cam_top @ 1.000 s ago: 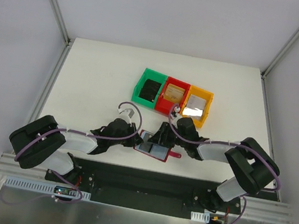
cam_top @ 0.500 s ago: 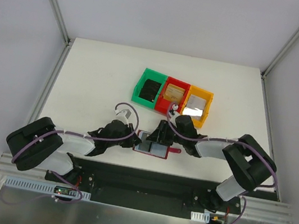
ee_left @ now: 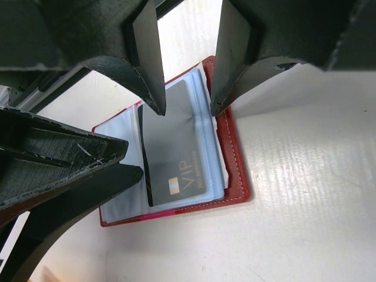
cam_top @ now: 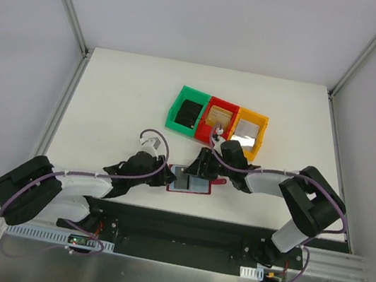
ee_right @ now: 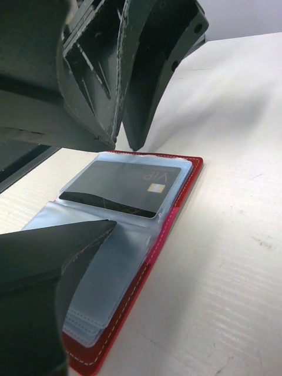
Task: Take the credit cards out of the card holder
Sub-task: Remove the credit card from the card holder.
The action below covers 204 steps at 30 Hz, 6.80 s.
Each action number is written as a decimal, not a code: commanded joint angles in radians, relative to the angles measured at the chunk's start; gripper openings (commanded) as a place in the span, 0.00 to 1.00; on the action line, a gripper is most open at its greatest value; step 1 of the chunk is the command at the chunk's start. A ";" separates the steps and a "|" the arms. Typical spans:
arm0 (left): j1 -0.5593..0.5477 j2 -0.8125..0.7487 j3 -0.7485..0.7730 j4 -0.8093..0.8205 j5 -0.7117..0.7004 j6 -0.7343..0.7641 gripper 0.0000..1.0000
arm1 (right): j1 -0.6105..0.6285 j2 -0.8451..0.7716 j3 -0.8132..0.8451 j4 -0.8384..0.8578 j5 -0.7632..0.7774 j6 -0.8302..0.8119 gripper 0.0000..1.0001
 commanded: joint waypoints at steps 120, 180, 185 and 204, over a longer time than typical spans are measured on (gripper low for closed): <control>-0.007 0.120 0.031 -0.021 -0.055 0.049 0.00 | 0.010 -0.020 -0.044 -0.038 -0.005 -0.007 0.57; -0.018 0.221 0.054 -0.012 -0.046 0.026 0.00 | -0.015 0.013 -0.091 0.323 -0.166 0.140 0.47; -0.020 0.228 0.054 -0.038 -0.073 0.009 0.00 | -0.022 -0.003 -0.107 0.323 -0.166 0.140 0.46; -0.020 0.226 0.046 -0.080 -0.112 -0.010 0.00 | -0.053 -0.050 -0.140 0.323 -0.169 0.140 0.42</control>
